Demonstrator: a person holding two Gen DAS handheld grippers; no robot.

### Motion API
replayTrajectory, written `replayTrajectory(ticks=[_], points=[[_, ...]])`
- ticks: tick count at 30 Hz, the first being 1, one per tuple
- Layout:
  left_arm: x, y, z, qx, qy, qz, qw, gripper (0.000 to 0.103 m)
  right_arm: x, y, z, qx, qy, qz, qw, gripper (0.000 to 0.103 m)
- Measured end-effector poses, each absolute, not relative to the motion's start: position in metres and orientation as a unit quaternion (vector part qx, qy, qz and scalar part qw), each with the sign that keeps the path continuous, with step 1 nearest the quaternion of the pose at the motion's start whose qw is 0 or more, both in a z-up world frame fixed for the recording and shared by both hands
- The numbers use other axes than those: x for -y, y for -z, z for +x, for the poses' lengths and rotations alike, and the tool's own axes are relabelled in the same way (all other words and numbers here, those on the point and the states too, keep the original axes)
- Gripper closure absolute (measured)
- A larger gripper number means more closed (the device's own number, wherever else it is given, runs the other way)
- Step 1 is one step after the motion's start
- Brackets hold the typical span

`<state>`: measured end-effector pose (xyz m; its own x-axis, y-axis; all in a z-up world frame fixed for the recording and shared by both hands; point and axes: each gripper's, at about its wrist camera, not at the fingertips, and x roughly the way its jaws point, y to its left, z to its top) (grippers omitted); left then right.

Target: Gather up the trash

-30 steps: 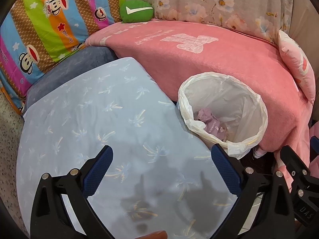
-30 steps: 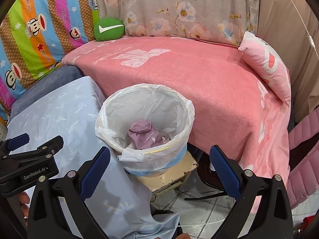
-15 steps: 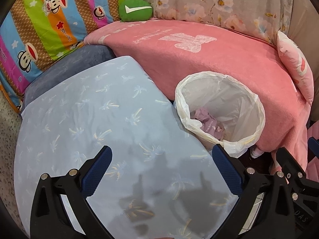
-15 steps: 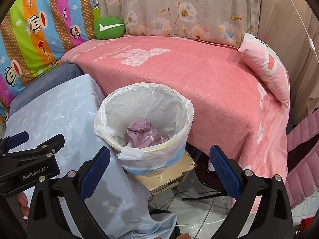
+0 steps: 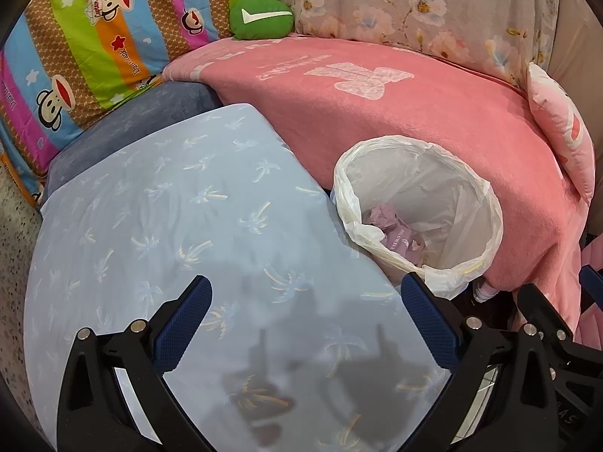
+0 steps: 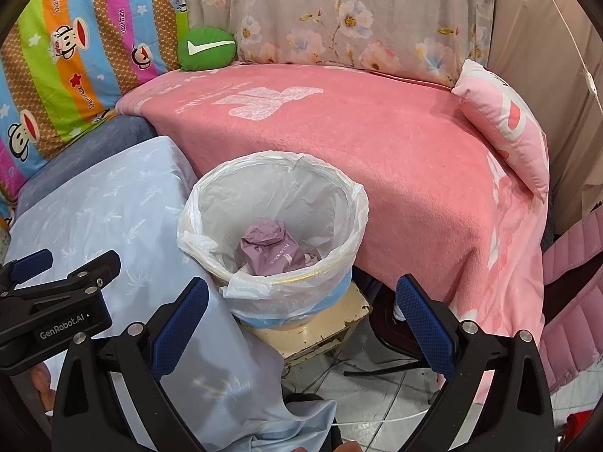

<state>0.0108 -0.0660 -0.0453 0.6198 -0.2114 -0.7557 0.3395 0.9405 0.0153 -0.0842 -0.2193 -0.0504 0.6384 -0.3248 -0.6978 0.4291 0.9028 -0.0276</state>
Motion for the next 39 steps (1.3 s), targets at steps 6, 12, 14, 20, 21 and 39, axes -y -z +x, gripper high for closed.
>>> replayTrajectory(ticks=[6,12,14,20,21,39], points=[[0.0666,0.0462,0.0109,-0.409,0.154,0.081,0.896,0.007,0.2194,0.0522,-0.0849,-0.371,0.209,0.071,0.902,0.006],[0.0669,0.0475,0.0118,-0.411,0.151,0.081,0.895,0.007,0.2199,0.054,-0.0851,-0.371,0.21,0.072,0.902,0.006],[0.0667,0.0473,0.0119,-0.411,0.151,0.081,0.895,0.007,0.2205,0.0536,-0.0846,-0.372,0.21,0.071,0.902,0.006],[0.0676,0.0473,0.0116,-0.41,0.153,0.083,0.895,0.007,0.2202,0.054,-0.0853,-0.372,0.211,0.071,0.901,0.006],[0.0677,0.0472,0.0116,-0.41,0.153,0.083,0.895,0.007,0.2204,0.054,-0.0852,-0.372,0.211,0.071,0.901,0.006],[0.069,0.0472,0.0113,-0.411,0.154,0.085,0.895,0.007,0.2226,0.0561,-0.0869,-0.373,0.212,0.073,0.9,0.006]])
